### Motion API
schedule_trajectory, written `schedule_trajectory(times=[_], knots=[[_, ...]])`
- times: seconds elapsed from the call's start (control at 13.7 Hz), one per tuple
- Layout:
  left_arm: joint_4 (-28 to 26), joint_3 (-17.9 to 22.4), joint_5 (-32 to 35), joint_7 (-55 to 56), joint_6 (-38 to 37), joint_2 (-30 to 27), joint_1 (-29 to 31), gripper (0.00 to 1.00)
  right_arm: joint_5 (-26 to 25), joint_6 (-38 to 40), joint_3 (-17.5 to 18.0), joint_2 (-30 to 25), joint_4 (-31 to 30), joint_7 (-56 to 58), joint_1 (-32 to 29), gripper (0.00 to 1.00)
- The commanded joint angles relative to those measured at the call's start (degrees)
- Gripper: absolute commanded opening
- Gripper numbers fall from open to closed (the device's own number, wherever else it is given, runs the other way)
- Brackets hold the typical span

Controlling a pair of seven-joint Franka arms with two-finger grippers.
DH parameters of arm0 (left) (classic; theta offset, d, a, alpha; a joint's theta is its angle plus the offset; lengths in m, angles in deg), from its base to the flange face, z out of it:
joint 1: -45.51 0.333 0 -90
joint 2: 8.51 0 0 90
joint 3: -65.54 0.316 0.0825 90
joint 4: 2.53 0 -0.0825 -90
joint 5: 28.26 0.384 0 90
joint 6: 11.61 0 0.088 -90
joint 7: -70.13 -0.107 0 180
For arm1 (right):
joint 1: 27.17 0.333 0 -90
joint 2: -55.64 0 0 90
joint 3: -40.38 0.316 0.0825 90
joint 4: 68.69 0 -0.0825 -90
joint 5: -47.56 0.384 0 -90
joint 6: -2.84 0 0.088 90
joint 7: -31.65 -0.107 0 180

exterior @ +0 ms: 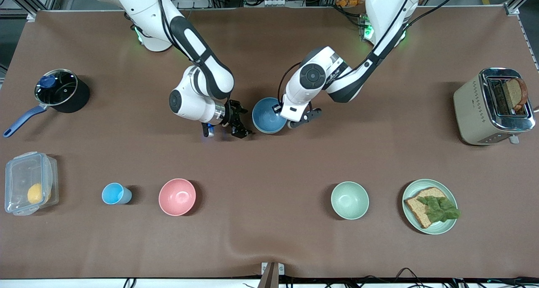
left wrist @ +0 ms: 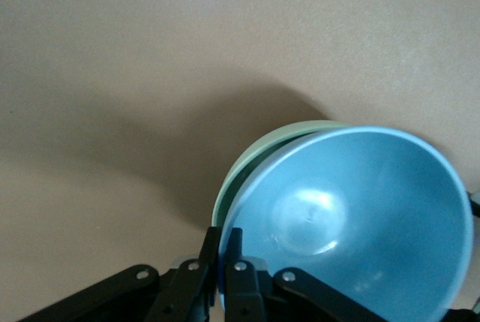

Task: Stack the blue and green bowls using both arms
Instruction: 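Open both grippers and lift away from the stacked bowls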

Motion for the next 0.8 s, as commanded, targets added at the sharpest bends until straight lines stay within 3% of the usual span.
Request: schedule_trajectory(times=[0.0, 0.36, 0.58, 0.73], knots=[[2.41, 0.18, 2.36, 1.55, 0.13, 1.07, -0.47, 1.0, 2.32, -0.61, 0.13, -0.18, -0.02, 1.3, 0.09, 1.0], [5.74, 0.35, 3.95, 1.72, -2.32, 0.28, 1.19, 1.0, 2.24, -0.52, 0.04, -0.27, -0.02, 1.47, 0.27, 1.0], [12.07, 1.41, 4.64, 1.02, -11.09, -0.07, 4.26, 1.0, 2.15, 0.18, 0.04, -0.79, -0.37, 6.56, -0.87, 1.0], [15.15, 1.5, 8.5, -1.51, -17.24, -1.12, 7.07, 1.0, 1.45, 2.1, -0.31, -1.32, -0.37, 6.75, -1.75, 1.0]])
